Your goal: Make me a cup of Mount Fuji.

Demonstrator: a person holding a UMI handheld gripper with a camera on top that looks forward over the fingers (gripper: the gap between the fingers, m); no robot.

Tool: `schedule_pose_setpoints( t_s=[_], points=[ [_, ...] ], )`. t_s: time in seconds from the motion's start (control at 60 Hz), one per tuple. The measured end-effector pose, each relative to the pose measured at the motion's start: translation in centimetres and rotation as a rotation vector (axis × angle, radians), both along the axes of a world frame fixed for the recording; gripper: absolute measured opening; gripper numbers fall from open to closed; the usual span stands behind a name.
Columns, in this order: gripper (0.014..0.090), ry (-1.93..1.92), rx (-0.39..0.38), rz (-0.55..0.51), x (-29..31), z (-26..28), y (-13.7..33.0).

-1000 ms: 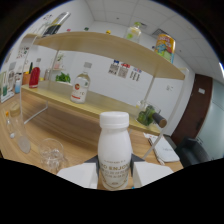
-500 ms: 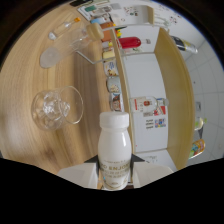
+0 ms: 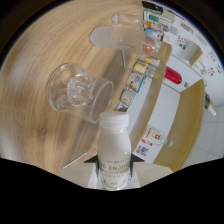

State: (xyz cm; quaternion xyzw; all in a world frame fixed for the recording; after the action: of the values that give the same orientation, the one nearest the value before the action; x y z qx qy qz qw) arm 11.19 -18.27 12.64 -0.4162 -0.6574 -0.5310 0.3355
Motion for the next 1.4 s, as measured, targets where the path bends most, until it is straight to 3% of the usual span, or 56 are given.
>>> schedule_pose_setpoints(
  t_s=[0.25, 0.45, 0.6, 0.767, 0.967, 1.2, 1.4],
  points=[
    [0.0482, 0.172, 0.022, -0.036, 0.6, 1.8, -0.7],
    [0.0485, 0.697, 0.081, -0.125, 1.5, 6.5, -2.2],
    [0.0485, 1.194, 0.069, -0.168, 1.0, 7.9, -3.2],
    [0.0487, 1.681, -0.018, -0.320, 1.7, 4.0, -2.6],
    [0.0484, 1.875, -0.086, -0.486, 2.6, -3.0, -1.3],
    [0.0491, 1.895, -0.162, -0.587, 2.5, -7.2, -1.4],
    [0.0498, 1.878, -0.150, -0.585, 2.8, -7.2, -3.1]
  ],
)
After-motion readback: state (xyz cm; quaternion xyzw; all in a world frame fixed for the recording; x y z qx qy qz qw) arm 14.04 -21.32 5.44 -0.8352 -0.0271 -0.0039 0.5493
